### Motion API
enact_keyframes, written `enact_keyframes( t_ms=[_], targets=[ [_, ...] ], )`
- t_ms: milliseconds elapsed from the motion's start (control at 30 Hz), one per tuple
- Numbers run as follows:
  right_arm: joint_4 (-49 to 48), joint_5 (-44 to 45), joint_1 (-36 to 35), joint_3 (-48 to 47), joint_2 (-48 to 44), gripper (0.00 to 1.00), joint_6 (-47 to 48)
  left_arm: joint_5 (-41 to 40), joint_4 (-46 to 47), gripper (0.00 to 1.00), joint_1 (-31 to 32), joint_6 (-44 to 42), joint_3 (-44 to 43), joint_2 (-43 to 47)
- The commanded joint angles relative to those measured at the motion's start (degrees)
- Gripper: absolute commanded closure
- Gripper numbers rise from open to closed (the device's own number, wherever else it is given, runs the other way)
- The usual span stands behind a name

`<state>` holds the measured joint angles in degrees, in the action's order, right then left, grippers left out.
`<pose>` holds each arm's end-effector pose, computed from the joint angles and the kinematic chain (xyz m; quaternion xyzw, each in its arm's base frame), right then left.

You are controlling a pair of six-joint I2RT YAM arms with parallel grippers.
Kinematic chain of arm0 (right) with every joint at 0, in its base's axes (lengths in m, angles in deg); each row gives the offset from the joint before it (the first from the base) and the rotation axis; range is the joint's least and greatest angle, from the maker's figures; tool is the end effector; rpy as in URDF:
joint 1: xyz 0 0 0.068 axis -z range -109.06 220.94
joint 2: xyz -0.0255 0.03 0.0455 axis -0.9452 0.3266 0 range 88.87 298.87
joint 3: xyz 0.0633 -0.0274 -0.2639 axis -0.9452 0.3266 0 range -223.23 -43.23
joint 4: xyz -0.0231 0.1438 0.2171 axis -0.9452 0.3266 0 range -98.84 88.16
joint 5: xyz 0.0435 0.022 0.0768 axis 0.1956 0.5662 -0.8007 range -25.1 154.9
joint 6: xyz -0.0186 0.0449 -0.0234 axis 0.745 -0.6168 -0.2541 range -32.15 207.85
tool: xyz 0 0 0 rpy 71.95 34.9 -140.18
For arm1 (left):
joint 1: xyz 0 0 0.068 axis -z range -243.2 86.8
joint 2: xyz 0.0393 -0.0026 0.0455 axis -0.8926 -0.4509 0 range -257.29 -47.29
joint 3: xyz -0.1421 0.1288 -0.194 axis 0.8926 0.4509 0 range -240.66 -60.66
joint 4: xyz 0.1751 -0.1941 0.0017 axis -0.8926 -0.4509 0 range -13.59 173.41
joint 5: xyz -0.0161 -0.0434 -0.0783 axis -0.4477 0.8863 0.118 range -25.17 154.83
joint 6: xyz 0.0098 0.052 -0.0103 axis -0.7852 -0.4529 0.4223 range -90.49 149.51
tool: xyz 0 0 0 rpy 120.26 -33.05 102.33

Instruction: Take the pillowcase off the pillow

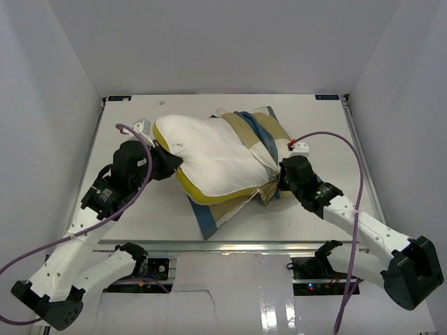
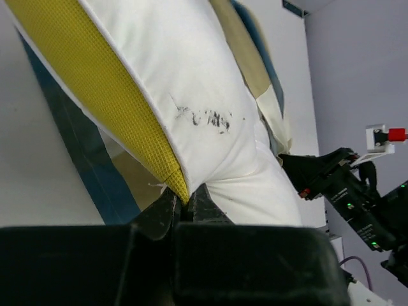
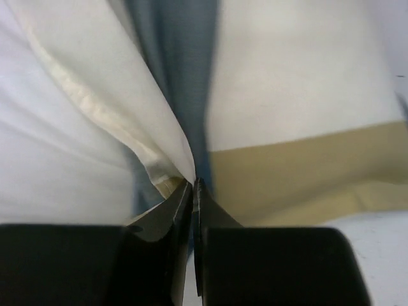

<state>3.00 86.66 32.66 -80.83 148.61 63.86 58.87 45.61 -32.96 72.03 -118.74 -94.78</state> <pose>0.1851 0.1292 0.2449 -0.0199 0.8713 0.0958 0.4809 0.1476 -0.0819 0.3620 -0.1181 0.8446 -0.2729 0.4452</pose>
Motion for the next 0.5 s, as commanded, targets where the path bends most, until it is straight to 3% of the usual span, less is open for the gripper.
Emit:
enact_keyframes(
  t_ms=[0, 167, 267, 367, 400, 467],
  targets=[
    [2.3, 6.1, 7.8, 1.0, -1.8, 0.92, -2.1, -5.1, -2.3, 1.00, -0.3, -3.5, -11.7, -3.5],
    [2.5, 4.1, 20.8, 3.1, 0.1, 0.92, -4.3, -4.6, -7.9, 1.00, -0.3, -4.0, -25.5, -8.9],
    [1.9, -0.9, 25.7, 5.7, -3.6, 0.92, -5.0, -6.2, -11.0, 1.00, -0.3, -4.6, -27.7, -10.1],
    [0.3, -6.2, 25.9, 7.5, -7.7, 0.92, -3.6, -4.6, -9.1, 1.00, -0.3, -3.9, -22.0, -7.3],
    [-1.7, -12.0, 25.9, 8.0, -10.4, 0.92, -1.4, -3.4, -5.8, 1.00, -0.3, -3.8, -15.2, -4.1],
    [-1.3, -17.3, 25.9, 6.2, -12.5, 0.84, 0.9, 0.0, -2.2, 1.00, -0.3, -2.7, -7.6, -0.4]
  ],
)
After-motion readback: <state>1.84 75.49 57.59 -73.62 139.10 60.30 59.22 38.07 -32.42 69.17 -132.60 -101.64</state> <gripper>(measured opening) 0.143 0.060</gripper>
